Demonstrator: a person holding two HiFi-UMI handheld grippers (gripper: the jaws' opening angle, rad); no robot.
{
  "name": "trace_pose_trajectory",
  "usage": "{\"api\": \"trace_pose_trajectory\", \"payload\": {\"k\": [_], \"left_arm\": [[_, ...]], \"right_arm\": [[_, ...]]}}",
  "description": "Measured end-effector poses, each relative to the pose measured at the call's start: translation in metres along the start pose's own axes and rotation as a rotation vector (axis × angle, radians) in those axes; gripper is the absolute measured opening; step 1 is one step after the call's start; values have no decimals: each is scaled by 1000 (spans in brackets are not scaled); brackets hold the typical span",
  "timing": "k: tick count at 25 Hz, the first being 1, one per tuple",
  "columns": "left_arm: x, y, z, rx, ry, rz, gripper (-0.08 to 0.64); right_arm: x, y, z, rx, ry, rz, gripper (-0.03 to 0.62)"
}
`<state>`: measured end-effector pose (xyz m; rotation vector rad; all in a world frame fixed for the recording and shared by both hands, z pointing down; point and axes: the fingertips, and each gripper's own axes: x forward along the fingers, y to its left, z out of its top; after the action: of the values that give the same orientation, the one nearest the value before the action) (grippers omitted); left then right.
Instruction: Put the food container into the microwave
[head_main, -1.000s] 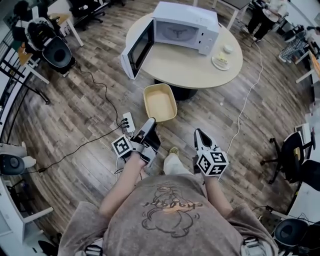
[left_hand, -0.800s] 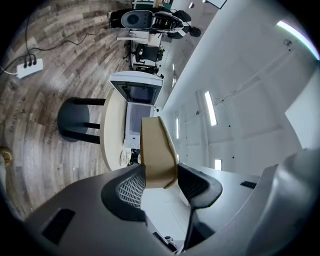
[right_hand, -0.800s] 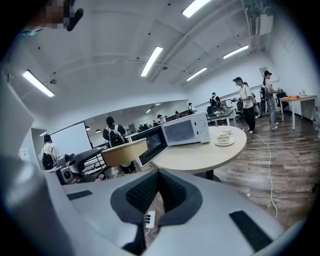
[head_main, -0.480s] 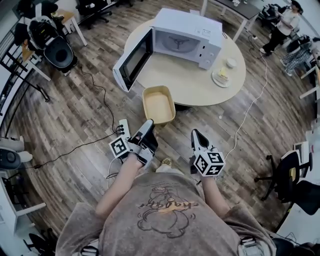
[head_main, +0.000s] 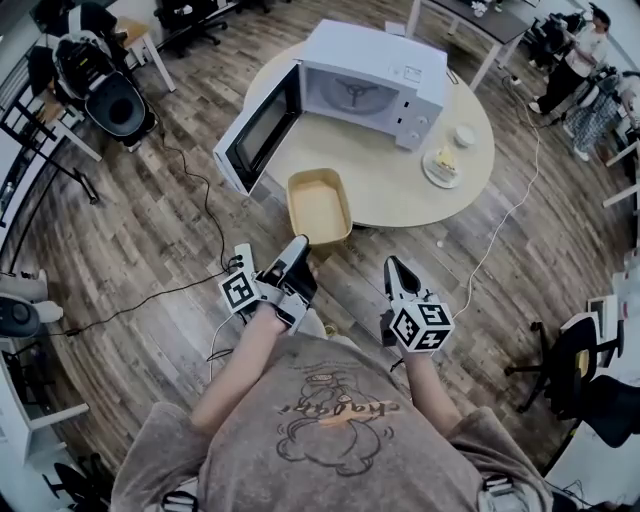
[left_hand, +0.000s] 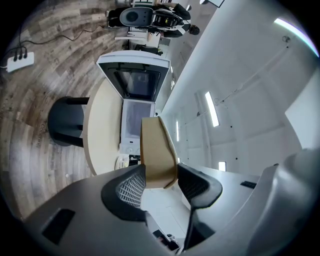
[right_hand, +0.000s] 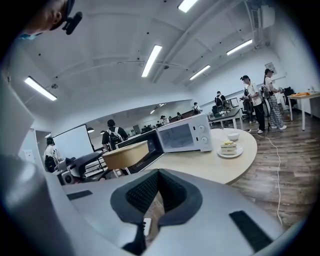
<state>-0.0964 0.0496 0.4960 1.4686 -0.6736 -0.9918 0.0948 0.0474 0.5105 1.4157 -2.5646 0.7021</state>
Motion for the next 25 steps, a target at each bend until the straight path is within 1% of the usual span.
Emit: {"api": "trace_pose_trajectory", "payload": {"k": [5, 11, 16, 25], "left_arm": [[23, 3, 8, 12, 1, -6, 216], [51, 10, 23, -1, 0, -12, 216], [78, 22, 42, -10, -3, -9, 216], [139, 33, 76, -27, 32, 2, 216]], "right_arm": [[14, -12, 6, 11, 4, 8, 0], [38, -25, 18, 21, -5, 10, 0], [61, -39, 35, 20, -18, 15, 0], [111, -63, 71, 24, -26, -6, 0]]}}
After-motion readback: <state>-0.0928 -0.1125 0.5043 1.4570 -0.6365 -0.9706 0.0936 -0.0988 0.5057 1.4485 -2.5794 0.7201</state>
